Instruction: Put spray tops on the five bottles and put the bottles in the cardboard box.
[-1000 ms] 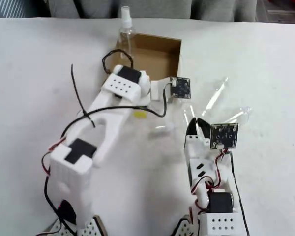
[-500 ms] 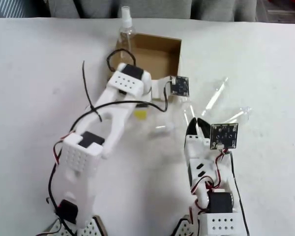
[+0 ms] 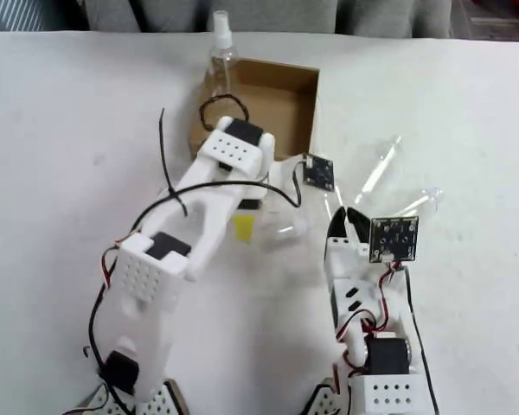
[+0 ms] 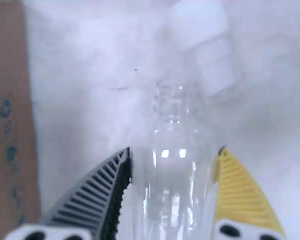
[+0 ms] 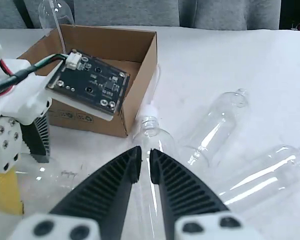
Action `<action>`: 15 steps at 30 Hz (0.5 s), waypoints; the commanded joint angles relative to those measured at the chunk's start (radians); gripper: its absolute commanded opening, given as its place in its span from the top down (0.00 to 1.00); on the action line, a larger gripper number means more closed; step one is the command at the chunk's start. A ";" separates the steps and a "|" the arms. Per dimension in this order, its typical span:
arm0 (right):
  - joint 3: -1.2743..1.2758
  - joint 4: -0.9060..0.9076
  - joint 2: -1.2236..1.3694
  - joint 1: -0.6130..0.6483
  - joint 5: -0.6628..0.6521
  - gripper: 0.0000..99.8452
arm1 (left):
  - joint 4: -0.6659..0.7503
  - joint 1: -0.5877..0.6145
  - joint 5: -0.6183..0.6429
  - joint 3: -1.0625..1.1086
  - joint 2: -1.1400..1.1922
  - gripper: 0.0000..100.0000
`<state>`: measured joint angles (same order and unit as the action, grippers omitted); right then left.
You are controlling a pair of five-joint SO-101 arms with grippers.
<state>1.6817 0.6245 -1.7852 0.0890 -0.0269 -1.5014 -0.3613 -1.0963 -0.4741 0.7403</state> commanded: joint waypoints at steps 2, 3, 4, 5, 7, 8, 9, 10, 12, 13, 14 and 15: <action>0.009 0.002 -0.004 0.007 -0.009 0.98 | -0.127 -0.015 0.100 -0.038 -0.013 0.74; 0.009 0.002 -0.004 0.007 -0.009 0.98 | -0.140 -0.015 0.126 -0.038 -0.013 0.74; 0.009 0.002 -0.004 0.007 -0.009 0.98 | -0.149 -0.015 0.153 -0.038 -0.013 0.74; 0.009 0.002 -0.004 0.007 -0.009 0.98 | -0.155 -0.015 0.176 -0.038 -0.015 0.74; 0.009 0.002 -0.004 0.007 -0.009 0.98 | -0.155 -0.012 0.219 -0.044 -0.015 0.74; 0.009 0.002 -0.004 0.007 -0.009 0.98 | -0.152 -0.012 0.239 -0.048 -0.015 0.74; 0.009 0.002 -0.004 0.007 -0.009 0.98 | -0.150 -0.012 0.255 -0.049 -0.019 0.74; 0.009 0.002 -0.004 0.007 -0.009 0.98 | -0.149 -0.012 0.267 -0.049 -0.035 0.74; 0.009 0.002 -0.004 0.007 -0.009 0.98 | -0.143 -0.012 0.292 -0.034 -0.090 0.74; 0.009 0.002 -0.004 0.007 -0.009 0.98 | -0.140 -0.010 0.308 -0.023 -0.127 0.74; 0.009 0.002 -0.004 0.007 -0.009 0.98 | -0.135 -0.008 0.321 -0.005 -0.168 0.74; 0.009 0.002 -0.004 0.007 -0.009 0.98 | -0.126 -0.007 0.328 0.023 -0.211 0.74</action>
<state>1.6817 0.6245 -1.7852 0.0890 -0.0269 -1.6364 -0.3583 -0.8201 -0.4741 0.7142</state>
